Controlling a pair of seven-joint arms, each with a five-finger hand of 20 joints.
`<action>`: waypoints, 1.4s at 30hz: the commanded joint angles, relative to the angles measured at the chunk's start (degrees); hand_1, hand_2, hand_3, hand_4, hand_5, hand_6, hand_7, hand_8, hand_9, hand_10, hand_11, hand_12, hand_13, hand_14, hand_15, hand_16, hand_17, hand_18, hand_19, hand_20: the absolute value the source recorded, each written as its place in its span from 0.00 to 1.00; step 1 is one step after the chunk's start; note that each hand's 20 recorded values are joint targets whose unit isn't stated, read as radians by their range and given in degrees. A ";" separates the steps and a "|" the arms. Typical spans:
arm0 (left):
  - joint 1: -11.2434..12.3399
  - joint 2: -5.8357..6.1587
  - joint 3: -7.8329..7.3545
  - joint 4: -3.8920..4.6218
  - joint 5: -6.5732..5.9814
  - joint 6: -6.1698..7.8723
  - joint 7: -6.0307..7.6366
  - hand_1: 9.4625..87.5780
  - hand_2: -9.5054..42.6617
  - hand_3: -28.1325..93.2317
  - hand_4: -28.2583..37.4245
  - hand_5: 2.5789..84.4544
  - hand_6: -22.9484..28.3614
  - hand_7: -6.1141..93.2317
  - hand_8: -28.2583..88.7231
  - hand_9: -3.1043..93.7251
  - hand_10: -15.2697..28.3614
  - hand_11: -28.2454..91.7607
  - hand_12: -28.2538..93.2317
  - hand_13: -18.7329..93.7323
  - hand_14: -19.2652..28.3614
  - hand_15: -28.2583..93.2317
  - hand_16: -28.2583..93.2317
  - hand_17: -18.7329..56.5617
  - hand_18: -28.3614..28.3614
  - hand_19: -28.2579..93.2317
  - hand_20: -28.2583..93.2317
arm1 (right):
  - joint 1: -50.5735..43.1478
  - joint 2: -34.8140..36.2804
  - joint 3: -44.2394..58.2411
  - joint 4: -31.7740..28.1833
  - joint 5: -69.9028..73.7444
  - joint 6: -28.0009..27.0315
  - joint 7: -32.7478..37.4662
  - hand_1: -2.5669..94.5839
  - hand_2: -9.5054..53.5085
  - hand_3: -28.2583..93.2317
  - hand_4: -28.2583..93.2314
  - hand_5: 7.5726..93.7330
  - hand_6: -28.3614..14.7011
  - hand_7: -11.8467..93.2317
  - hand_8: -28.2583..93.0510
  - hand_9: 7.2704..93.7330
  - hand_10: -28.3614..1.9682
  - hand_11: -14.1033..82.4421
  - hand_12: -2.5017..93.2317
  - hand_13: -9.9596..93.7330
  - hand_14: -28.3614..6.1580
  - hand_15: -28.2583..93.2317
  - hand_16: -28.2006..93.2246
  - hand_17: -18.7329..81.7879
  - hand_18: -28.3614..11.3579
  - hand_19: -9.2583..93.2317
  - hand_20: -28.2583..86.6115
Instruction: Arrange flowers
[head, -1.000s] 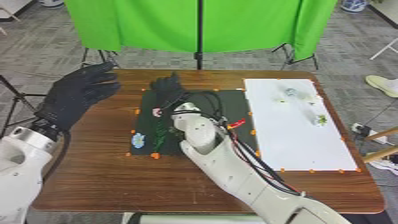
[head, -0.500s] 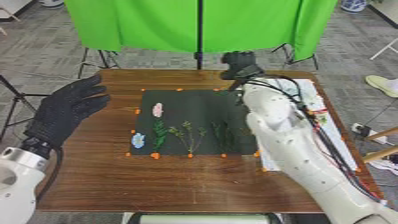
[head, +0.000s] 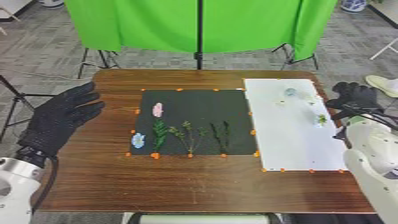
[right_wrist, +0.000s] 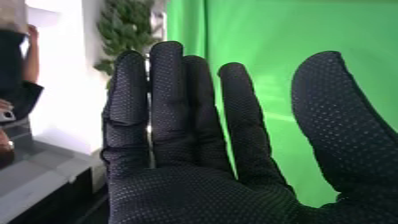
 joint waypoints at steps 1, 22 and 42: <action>0.34 0.13 0.18 0.47 0.04 0.61 -0.27 0.21 0.19 0.83 0.04 0.41 0.52 0.26 0.15 0.35 0.64 0.46 0.35 0.38 0.73 0.57 0.21 0.14 0.89 0.63 0.30 | -3.58 -0.61 -1.67 2.36 0.65 1.27 0.62 0.30 0.04 0.97 0.00 0.38 0.60 0.37 0.07 0.41 0.62 0.51 0.21 0.53 0.62 0.67 0.34 0.38 0.30 0.78 0.52; 4.16 0.80 -4.19 -0.65 -0.20 1.42 -0.04 0.21 0.19 0.83 0.04 0.41 0.52 0.26 0.15 0.35 0.64 0.46 0.35 0.38 0.73 0.57 0.21 0.14 0.89 0.63 0.30 | -0.76 -1.40 -8.79 7.67 -2.51 11.62 -2.98 0.43 0.00 0.90 0.00 0.54 0.72 0.44 0.05 0.69 0.77 0.48 0.36 0.75 0.74 0.73 0.40 0.47 0.32 0.86 0.56; 8.35 -1.68 -7.43 -2.12 -0.29 2.43 0.04 0.21 0.19 0.83 0.04 0.41 0.52 0.26 0.14 0.35 0.64 0.46 0.35 0.38 0.73 0.57 0.21 0.14 0.89 0.63 0.30 | 5.92 -6.39 -14.48 -0.10 0.59 18.89 -9.62 0.52 0.00 0.89 0.00 0.80 0.71 0.49 0.13 0.94 0.82 0.44 0.43 0.87 0.74 0.74 0.44 0.53 0.29 0.92 0.59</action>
